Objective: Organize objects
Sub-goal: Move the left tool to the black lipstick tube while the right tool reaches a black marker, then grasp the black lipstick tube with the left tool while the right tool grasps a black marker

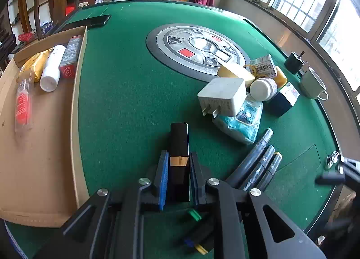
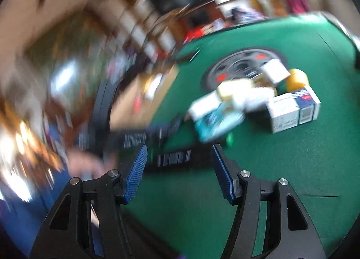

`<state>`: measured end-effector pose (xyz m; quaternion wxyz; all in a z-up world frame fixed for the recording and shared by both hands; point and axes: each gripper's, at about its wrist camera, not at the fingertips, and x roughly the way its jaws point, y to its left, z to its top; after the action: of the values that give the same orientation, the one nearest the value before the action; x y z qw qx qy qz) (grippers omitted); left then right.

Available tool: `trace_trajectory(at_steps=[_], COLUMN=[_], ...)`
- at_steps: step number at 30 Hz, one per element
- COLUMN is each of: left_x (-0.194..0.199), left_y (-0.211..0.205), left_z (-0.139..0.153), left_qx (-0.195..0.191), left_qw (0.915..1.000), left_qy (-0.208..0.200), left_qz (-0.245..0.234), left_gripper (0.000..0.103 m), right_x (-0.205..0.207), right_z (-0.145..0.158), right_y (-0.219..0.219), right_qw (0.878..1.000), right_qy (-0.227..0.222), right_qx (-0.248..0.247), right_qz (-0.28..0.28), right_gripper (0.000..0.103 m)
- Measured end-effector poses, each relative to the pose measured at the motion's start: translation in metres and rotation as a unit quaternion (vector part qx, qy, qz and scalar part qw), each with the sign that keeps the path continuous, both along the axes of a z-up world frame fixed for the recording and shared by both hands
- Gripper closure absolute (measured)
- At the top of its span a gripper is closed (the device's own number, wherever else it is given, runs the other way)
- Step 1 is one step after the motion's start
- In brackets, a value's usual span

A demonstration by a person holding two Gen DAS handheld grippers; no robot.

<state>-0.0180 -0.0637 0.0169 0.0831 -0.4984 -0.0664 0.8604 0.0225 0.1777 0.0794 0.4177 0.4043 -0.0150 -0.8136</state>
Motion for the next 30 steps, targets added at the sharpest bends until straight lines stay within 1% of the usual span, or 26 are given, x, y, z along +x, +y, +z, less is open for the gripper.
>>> trace_trajectory(at_steps=[1, 2, 4, 6, 8, 11, 12, 14, 16, 17, 18, 19, 20, 21, 22, 23, 24, 26, 28, 30], left_x=[0.001, 0.001, 0.000, 0.001, 0.002, 0.002, 0.002, 0.003, 0.003, 0.003, 0.003, 0.003, 0.003, 0.003, 0.003, 0.004, 0.004, 0.004, 0.004, 0.004], left_y=[0.000, 0.000, 0.000, 0.002, 0.002, 0.003, 0.003, 0.002, 0.002, 0.002, 0.002, 0.002, 0.003, 0.002, 0.003, 0.003, 0.003, 0.005, 0.007, 0.009], left_z=[0.000, -0.001, -0.001, -0.001, -0.001, -0.001, -0.001, -0.001, -0.002, -0.002, -0.002, -0.002, -0.002, -0.002, -0.002, -0.002, -0.001, -0.001, -0.001, -0.002], left_qx=[0.002, 0.004, 0.003, 0.000, -0.001, 0.000, -0.001, 0.000, 0.000, -0.001, -0.001, -0.002, -0.003, -0.003, -0.003, -0.004, -0.005, -0.011, -0.018, -0.027], left_qw=[1.0000, 1.0000, 1.0000, 1.0000, 1.0000, 1.0000, 1.0000, 1.0000, 1.0000, 1.0000, 1.0000, 0.9999, 0.9999, 0.9999, 0.9999, 0.9999, 0.9999, 0.9998, 0.9997, 0.9994], left_qy=[0.000, 0.001, 0.003, 0.004, 0.005, 0.005, 0.005, 0.006, 0.008, 0.008, 0.009, 0.010, 0.010, 0.010, 0.011, 0.011, 0.012, 0.015, 0.018, 0.021], left_qz=[0.001, 0.002, 0.003, 0.003, 0.003, 0.002, 0.002, 0.001, 0.000, 0.000, -0.001, -0.002, -0.002, -0.002, -0.002, -0.002, -0.002, -0.003, -0.005, -0.007], left_gripper=[0.087, 0.087, 0.087, 0.087, 0.087, 0.087, 0.087, 0.086, 0.086, 0.086, 0.086, 0.086, 0.086, 0.086, 0.086, 0.086, 0.086, 0.085, 0.085, 0.085], right_x=[0.010, 0.022, 0.035, 0.046, 0.055, 0.061, 0.062, 0.062, 0.056, 0.054, 0.051, 0.049, 0.046, 0.044, 0.041, 0.037, 0.033, 0.025, 0.018, 0.015], right_z=[-0.002, -0.004, -0.007, -0.009, -0.011, -0.017, -0.020, -0.029, -0.035, -0.037, -0.037, -0.036, -0.036, -0.039, -0.043, -0.041, -0.042, -0.042, -0.042, -0.043], right_y=[-0.008, -0.017, -0.027, -0.036, -0.047, -0.058, -0.064, -0.073, -0.078, -0.078, -0.078, -0.078, -0.078, -0.078, -0.078, -0.075, -0.073, -0.067, -0.057, -0.048], right_qw=[0.999, 0.996, 0.989, 0.979, 0.968, 0.956, 0.952, 0.944, 0.939, 0.940, 0.941, 0.942, 0.943, 0.940, 0.938, 0.942, 0.941, 0.944, 0.955, 0.962], right_qy=[0.006, 0.009, 0.014, 0.014, 0.015, 0.010, 0.015, 0.020, 0.018, 0.018, 0.017, 0.023, 0.030, 0.041, 0.055, 0.065, 0.071, 0.080, 0.066, 0.051], right_qx=[0.030, 0.062, 0.090, 0.121, 0.151, 0.177, 0.195, 0.227, 0.241, 0.241, 0.238, 0.238, 0.245, 0.265, 0.283, 0.279, 0.292, 0.298, 0.277, 0.259], right_qz=[0.029, 0.067, 0.113, 0.162, 0.200, 0.232, 0.238, 0.239, 0.243, 0.242, 0.241, 0.235, 0.224, 0.209, 0.194, 0.178, 0.155, 0.114, 0.085, 0.065], right_gripper=[0.044, 0.044, 0.044, 0.044, 0.044, 0.044, 0.044, 0.045, 0.049, 0.049, 0.052, 0.057, 0.061, 0.070, 0.072, 0.074, 0.080, 0.084, 0.083, 0.083])
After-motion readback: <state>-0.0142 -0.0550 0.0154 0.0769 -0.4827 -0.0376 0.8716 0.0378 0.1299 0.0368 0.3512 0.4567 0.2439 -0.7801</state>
